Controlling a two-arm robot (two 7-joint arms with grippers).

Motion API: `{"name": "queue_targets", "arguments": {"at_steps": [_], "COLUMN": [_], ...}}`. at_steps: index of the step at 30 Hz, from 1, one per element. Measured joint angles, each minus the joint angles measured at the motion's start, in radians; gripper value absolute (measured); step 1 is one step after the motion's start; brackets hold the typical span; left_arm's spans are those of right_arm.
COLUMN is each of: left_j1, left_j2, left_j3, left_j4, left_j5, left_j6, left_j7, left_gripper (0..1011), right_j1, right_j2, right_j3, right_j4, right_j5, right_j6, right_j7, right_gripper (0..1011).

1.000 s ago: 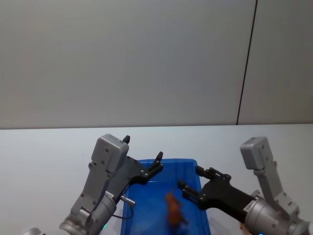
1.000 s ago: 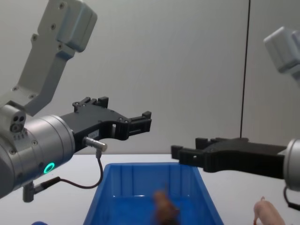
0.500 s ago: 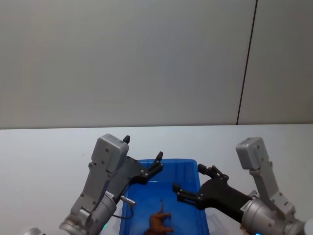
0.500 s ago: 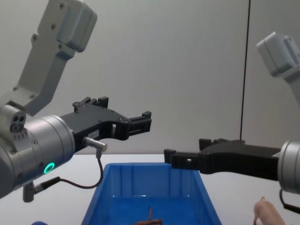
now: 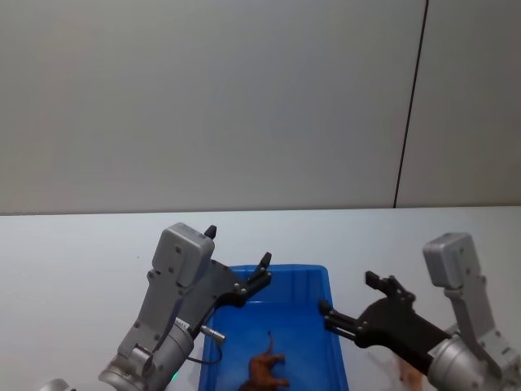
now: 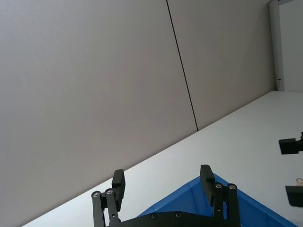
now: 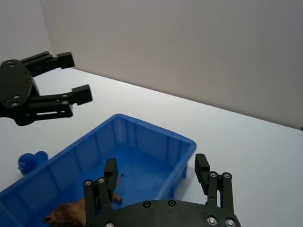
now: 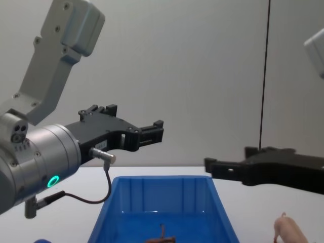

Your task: Pick up the two dolls from the table and place them into the box.

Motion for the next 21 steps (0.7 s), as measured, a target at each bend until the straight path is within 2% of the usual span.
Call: {"name": "queue_targets", "arguments": {"at_steps": [5, 6, 11, 13, 21], "left_j1": [0.0, 0.0, 0.0, 0.0, 0.0], "left_j2": [0.0, 0.0, 0.0, 0.0, 0.0], "left_j3": [0.0, 0.0, 0.0, 0.0, 0.0], "left_j4": [0.0, 0.0, 0.0, 0.0, 0.0], "left_j5": [0.0, 0.0, 0.0, 0.0, 0.0], "left_j6": [0.0, 0.0, 0.0, 0.0, 0.0], "left_j7": [0.0, 0.0, 0.0, 0.0, 0.0], "left_gripper": [1001, 1001, 1001, 1001, 1001], "right_j1": [-0.027, -0.043, -0.07, -0.09, -0.128], "right_j2": [0.014, 0.021, 0.034, 0.043, 0.055], "right_j3": [0.005, 0.009, 0.016, 0.022, 0.034], "right_j4": [-0.031, -0.049, -0.078, -0.095, -0.119], "right_j5": [0.001, 0.002, 0.007, 0.013, 0.028], "right_j6": [0.011, 0.02, 0.038, 0.056, 0.095], "right_j7": [-0.05, -0.084, -0.138, -0.181, -0.259], "right_gripper": [1001, 1001, 1001, 1001, 1001]}}
